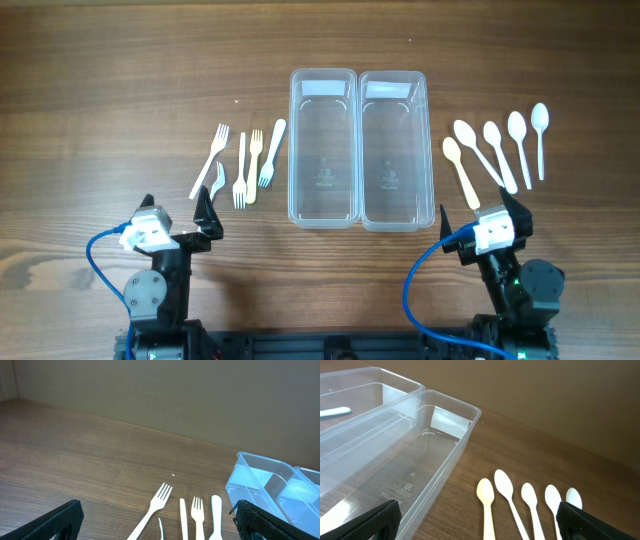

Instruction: Pack container

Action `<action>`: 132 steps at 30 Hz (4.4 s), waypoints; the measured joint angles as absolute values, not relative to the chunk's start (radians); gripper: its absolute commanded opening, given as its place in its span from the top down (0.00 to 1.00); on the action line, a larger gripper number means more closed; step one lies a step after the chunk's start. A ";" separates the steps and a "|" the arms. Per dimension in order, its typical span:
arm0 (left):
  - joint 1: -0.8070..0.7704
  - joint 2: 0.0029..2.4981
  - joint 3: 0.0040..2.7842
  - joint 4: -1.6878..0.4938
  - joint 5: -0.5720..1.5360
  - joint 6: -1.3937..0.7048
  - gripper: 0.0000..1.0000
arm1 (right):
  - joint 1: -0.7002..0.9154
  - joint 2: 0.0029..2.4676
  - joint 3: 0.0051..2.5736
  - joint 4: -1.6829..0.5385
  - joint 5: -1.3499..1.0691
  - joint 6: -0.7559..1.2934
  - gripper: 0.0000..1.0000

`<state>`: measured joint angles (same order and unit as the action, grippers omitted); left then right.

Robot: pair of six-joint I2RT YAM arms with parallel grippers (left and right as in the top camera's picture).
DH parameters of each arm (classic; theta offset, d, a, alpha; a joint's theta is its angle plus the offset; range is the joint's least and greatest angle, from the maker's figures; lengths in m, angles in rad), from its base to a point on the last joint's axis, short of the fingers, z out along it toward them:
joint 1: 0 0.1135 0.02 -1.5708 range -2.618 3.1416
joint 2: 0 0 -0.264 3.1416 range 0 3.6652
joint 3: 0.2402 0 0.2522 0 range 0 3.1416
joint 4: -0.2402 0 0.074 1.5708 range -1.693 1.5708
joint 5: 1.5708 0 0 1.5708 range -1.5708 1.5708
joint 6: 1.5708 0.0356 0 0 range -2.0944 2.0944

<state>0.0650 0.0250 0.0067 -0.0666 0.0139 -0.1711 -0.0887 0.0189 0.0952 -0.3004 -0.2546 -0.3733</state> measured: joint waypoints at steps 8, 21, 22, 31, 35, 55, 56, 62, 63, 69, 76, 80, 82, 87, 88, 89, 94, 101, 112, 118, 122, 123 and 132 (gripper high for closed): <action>0.065 0.025 0.007 -0.067 0.014 -0.171 0.00 | -0.089 0.019 0.095 -0.300 -0.255 -0.373 0.00; 0.065 0.025 0.007 -0.067 0.014 -0.171 0.00 | -0.089 0.019 0.095 -0.300 -0.255 -0.373 0.00; 0.065 0.025 0.007 -0.066 0.014 -0.171 0.00 | -0.089 0.019 0.095 -0.300 -0.255 -0.373 0.00; 0.065 0.025 0.007 -0.067 0.014 -0.171 0.00 | -0.089 0.019 0.095 -0.300 -0.255 -0.373 0.00; 0.065 0.025 0.007 -0.066 0.014 -0.171 0.00 | -0.089 0.019 0.095 -0.300 -0.255 -0.373 0.00; 0.065 0.025 0.007 -0.066 0.014 -0.171 0.00 | -0.089 0.019 0.095 -0.300 -0.255 -0.373 0.00; 0.065 0.025 0.007 -0.067 0.014 -0.171 0.00 | -0.089 0.019 0.095 -0.300 -0.255 -0.373 0.00; 0.065 0.025 0.007 -0.067 0.014 -0.171 0.00 | -0.089 0.019 0.095 -0.300 -0.255 -0.373 0.00; 0.065 0.025 0.007 -0.066 0.014 -0.171 0.00 | -0.089 0.019 0.095 -0.300 -0.255 -0.373 0.00; 0.065 0.025 0.007 -0.066 0.014 -0.171 0.00 | -0.089 0.019 0.095 -0.300 -0.255 -0.373 0.00; 0.065 0.025 0.007 -0.067 0.014 -0.171 0.00 | -0.089 0.019 0.095 -0.300 -0.255 -0.373 0.00; 0.065 0.025 0.007 -0.066 0.014 -0.171 0.00 | -0.089 0.019 0.095 -0.300 -0.274 -0.373 0.00; 0.065 0.025 0.007 -0.067 0.014 -0.171 0.00 | -0.089 0.019 0.095 -0.300 -0.312 -0.373 0.00; 0.065 0.025 0.007 -0.067 0.018 -0.172 0.00 | -0.089 0.019 0.096 -0.300 -0.484 -0.368 0.00; 0.065 0.025 0.007 -0.066 0.020 -0.172 0.00 | -0.089 0.019 0.096 -0.300 -0.506 -0.364 0.00; 0.065 0.025 0.007 -0.066 0.025 -0.173 0.00 | -0.089 0.019 0.096 -0.301 -0.525 -0.356 0.00; 0.065 0.042 0.007 -0.065 0.028 -0.181 0.00 | -0.090 0.019 0.096 -0.300 -0.569 -0.240 0.00; 0.065 0.103 0.055 -0.172 0.029 -0.222 0.00 | -0.089 0.019 0.096 -0.276 -0.567 -0.028 0.00; 0.065 0.470 0.368 -0.337 0.032 -0.222 0.00 | -0.090 0.297 0.319 -0.336 -0.530 0.090 0.00; 0.065 0.751 0.620 -0.520 0.032 -0.222 0.00 | -0.090 0.710 0.675 -0.509 -0.515 0.091 0.00; 0.065 0.879 0.781 -0.606 0.043 -0.210 0.00 | -0.091 0.901 0.866 -0.565 -0.529 0.093 0.00; 0.065 0.907 0.818 -0.619 0.064 -0.189 0.00 | -0.091 0.929 0.896 -0.579 -0.538 0.089 0.00; 0.065 1.078 0.904 -0.723 0.254 0.017 0.00 | -0.091 1.099 0.995 -0.734 -0.408 0.067 0.00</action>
<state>0.0650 1.0782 0.9043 -0.7227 0.2539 0.0170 -0.0906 1.0992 0.9955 -0.7341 -0.4080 0.0666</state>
